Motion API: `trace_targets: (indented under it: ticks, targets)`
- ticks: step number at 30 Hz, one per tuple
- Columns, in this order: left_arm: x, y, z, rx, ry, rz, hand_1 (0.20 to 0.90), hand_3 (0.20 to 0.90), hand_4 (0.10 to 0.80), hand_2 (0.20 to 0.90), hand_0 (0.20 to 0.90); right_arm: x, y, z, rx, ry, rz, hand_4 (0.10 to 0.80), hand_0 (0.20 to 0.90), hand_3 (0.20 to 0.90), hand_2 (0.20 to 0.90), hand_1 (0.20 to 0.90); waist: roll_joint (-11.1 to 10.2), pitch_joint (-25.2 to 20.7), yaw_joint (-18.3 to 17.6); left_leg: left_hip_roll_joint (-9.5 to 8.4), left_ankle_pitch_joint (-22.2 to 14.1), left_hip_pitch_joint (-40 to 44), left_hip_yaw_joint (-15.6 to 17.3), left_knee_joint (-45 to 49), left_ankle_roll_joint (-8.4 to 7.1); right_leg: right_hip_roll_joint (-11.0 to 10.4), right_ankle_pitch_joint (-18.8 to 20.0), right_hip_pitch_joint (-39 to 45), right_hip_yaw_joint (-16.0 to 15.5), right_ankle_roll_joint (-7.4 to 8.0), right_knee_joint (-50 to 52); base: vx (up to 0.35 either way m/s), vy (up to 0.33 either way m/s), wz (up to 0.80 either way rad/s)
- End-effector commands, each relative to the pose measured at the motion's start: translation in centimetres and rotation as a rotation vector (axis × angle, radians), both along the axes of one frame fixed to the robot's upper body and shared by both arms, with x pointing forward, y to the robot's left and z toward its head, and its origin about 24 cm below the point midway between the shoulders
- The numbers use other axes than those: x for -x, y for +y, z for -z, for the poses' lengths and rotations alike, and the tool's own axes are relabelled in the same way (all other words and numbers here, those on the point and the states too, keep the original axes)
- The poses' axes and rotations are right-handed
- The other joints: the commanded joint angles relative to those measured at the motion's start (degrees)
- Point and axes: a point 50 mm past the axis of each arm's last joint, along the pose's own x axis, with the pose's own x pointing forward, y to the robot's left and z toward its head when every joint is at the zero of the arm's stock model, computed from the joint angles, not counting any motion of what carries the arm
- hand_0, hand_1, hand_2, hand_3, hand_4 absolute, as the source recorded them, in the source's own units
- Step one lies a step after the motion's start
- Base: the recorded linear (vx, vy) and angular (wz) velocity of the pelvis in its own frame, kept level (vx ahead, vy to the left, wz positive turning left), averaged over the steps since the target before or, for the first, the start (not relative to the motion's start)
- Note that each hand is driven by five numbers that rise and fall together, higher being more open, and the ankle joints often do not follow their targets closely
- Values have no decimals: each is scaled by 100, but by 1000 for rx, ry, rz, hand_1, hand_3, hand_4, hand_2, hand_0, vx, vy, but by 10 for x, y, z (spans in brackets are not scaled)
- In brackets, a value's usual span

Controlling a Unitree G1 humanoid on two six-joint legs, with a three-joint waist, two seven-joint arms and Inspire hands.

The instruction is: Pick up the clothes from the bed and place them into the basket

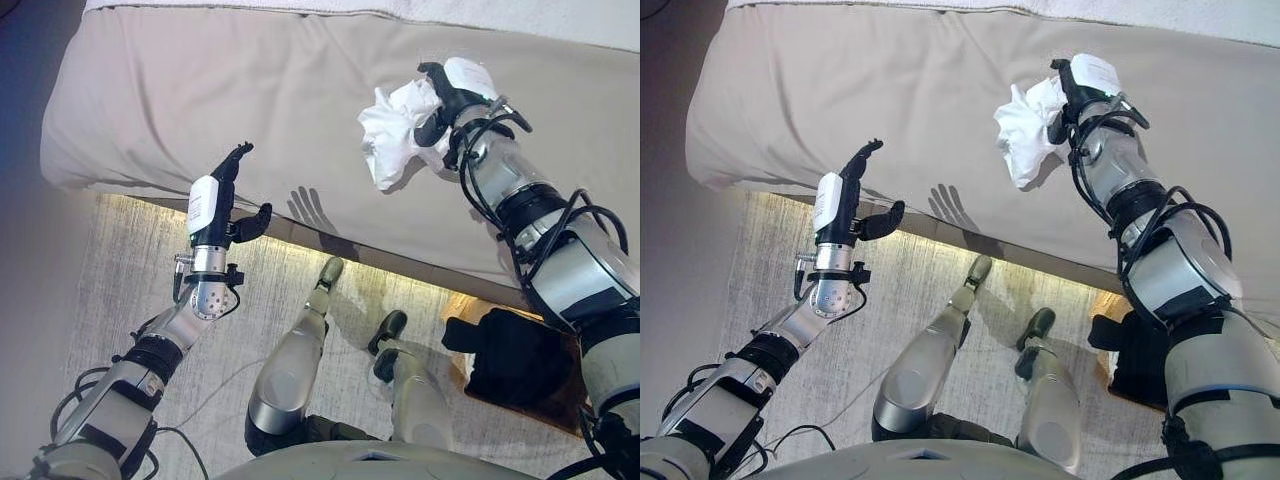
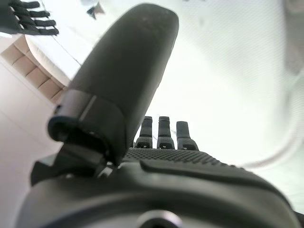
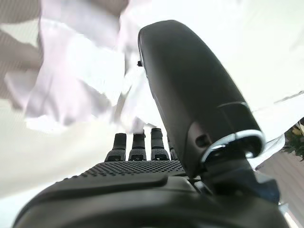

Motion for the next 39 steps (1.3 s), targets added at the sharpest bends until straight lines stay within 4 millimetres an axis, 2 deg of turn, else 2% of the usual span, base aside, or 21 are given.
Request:
trace_targets:
  ticks: [1,8,13,14,17,18,19,34,39]
  targets:
    - [-5,-4,-43,96,-230,31,900,900,800,900,900,-1,8,-45,102,-118,-33,800,900,900,900,900,5,-42,-46,-239,-482,-28,-72,349,403,97,362,-224,187,-321,113,0,0,0]
    - [-4,-11,-49,128,-265,41,900,900,800,900,900,-6,0,-26,70,7,21,800,900,900,900,900,182,-42,8,-271,-426,-342,-39,468,414,51,367,-532,192,-307,283,-11,36,-4]
    - [-4,-13,-50,129,-275,47,900,900,800,900,900,-7,-5,-16,71,97,60,800,900,900,900,900,228,-42,22,-285,-414,-479,-34,505,425,55,357,-708,203,-306,383,-9,12,0]
    - [-4,-13,-52,128,-287,48,900,900,800,900,900,-7,-11,-9,85,171,107,800,900,900,900,900,249,-42,31,-291,-418,-592,-15,557,435,69,341,-832,199,-317,448,-34,23,-2]
    - [-3,-12,-55,135,-295,47,900,900,800,900,900,-6,-16,-6,85,208,137,800,900,900,900,900,283,-42,37,-305,-436,-749,30,680,446,82,308,-986,200,-339,570,-43,30,0]
    - [-3,-13,-54,137,-297,49,900,900,800,900,900,-6,-16,-6,76,207,137,188,375,288,375,375,301,-42,42,-315,-453,-819,40,762,451,78,290,-1047,202,-351,638,-30,17,1]
    - [-3,-13,-55,138,-297,50,900,900,800,900,900,-6,-16,-8,66,202,130,100,300,200,300,300,310,-42,44,-323,-465,-846,40,796,457,78,281,-1072,207,-356,663,-32,14,1]
    - [-4,-11,-59,140,-309,43,900,900,800,900,900,-4,-19,-35,7,-12,74,100,300,200,300,300,249,-42,-145,-258,-613,-723,241,948,485,99,273,-1013,412,-323,758,-24,3,-2]
    - [-4,-7,-58,134,-298,26,900,900,800,900,900,-2,-21,-36,-62,-43,49,100,300,200,300,300,215,-42,-244,-227,-666,-473,287,884,483,91,306,-820,481,-299,664,-17,-13,-4]
